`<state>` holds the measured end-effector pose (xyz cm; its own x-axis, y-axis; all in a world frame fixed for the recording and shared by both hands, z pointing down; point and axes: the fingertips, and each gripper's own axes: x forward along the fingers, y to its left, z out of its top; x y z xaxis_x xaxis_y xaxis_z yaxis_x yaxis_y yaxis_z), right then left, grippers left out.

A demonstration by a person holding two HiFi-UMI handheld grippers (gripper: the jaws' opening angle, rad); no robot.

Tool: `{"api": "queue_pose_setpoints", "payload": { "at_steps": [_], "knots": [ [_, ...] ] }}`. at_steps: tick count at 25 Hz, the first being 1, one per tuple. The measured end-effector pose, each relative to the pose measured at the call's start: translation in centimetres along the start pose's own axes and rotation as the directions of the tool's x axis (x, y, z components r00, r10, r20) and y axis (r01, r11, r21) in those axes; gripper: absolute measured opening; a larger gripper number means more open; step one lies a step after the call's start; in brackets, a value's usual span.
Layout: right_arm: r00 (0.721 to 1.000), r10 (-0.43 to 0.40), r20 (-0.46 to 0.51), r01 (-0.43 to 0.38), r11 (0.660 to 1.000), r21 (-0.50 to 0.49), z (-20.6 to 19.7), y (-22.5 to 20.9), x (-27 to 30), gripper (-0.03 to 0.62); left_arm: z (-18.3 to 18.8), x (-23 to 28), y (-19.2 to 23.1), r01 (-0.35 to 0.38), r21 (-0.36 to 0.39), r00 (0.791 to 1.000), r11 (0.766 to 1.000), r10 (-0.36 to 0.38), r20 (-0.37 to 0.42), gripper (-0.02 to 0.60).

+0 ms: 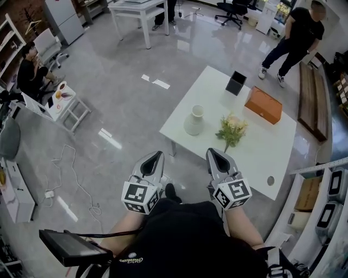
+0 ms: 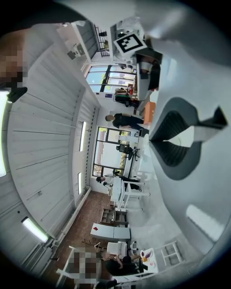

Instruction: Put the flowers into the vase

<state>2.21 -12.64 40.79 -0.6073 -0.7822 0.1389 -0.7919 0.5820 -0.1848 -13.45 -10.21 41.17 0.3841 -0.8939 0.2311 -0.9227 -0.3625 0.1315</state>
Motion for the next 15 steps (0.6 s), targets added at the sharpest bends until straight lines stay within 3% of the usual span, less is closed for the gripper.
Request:
{"api": "queue_pose_setpoints", "payload": {
  "at_steps": [9, 15],
  "knots": [
    [1.000, 0.011, -0.017, -0.012, 1.000, -0.015, 1.1, -1.1, 6.4, 0.000, 0.8, 4.2, 4.4, -0.010, -0.038, 1.000, 0.999, 0.009, -0.022, 0.007],
    [1.000, 0.004, -0.024, -0.005, 1.000, -0.019, 1.3, -2.1, 7.2, 0.000, 0.6, 6.5, 3.3, 0.027, -0.040, 0.999, 0.999, -0.029, -0.038, 0.008]
  ]
}}
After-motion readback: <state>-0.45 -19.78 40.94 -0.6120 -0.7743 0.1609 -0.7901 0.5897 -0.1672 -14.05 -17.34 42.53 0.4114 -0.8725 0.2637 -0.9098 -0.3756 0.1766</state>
